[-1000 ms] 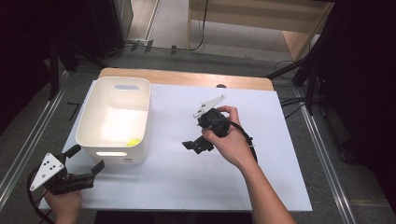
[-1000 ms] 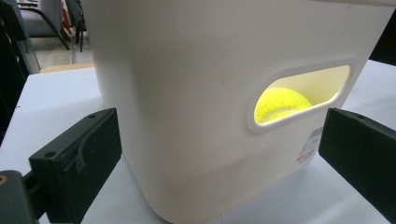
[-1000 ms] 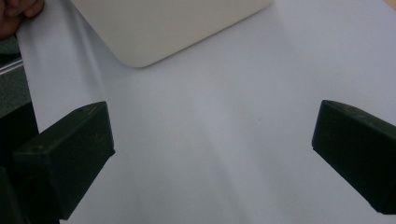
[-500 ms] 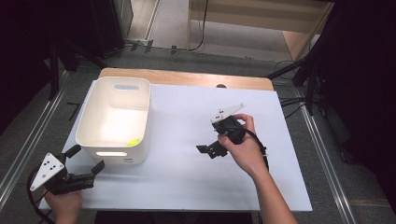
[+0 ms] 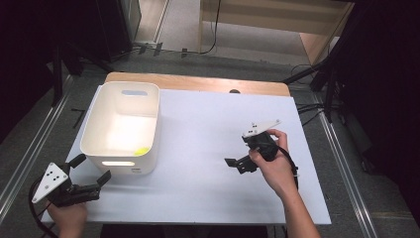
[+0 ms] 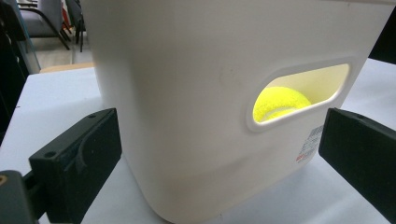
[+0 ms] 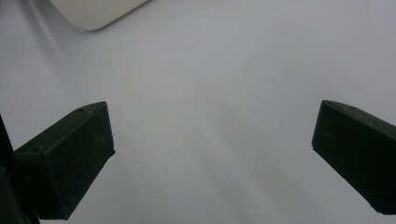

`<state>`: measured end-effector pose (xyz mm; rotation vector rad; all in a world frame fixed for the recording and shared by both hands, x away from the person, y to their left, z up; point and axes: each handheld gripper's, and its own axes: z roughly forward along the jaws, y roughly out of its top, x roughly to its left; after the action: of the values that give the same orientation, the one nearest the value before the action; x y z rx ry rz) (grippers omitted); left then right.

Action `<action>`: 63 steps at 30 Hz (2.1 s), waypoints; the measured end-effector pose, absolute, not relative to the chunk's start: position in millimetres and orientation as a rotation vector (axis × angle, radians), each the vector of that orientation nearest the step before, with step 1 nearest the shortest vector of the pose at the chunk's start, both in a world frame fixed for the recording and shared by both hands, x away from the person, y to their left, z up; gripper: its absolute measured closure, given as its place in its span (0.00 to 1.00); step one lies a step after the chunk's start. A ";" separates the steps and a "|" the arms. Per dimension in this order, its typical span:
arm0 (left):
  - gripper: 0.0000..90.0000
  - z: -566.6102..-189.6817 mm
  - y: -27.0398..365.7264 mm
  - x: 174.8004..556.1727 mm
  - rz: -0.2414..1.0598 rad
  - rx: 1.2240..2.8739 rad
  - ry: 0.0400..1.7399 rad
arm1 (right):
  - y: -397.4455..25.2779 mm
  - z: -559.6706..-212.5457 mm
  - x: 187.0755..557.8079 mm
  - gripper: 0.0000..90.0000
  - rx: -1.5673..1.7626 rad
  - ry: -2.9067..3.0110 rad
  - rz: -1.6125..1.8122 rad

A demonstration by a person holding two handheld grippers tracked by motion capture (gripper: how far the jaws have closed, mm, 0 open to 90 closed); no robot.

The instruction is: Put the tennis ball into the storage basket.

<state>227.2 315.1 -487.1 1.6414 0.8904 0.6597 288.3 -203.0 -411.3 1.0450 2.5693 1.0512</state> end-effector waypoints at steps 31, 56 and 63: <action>0.00 -487.3 314.4 226.3 0.664 1.641 0.893 | -274.9 -445.7 253.7 0.00 1.182 2.335 1.166; 0.00 -487.8 312.7 225.6 0.675 1.656 0.881 | -331.2 -476.3 217.0 0.00 1.272 2.116 1.294; 0.00 -487.9 312.2 225.7 0.673 1.654 0.882 | -345.2 -485.4 208.2 0.00 1.300 2.059 1.324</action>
<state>225.7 312.2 -487.9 1.6540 0.8822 0.6729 208.2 -345.2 -485.4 1.3001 2.0587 1.3240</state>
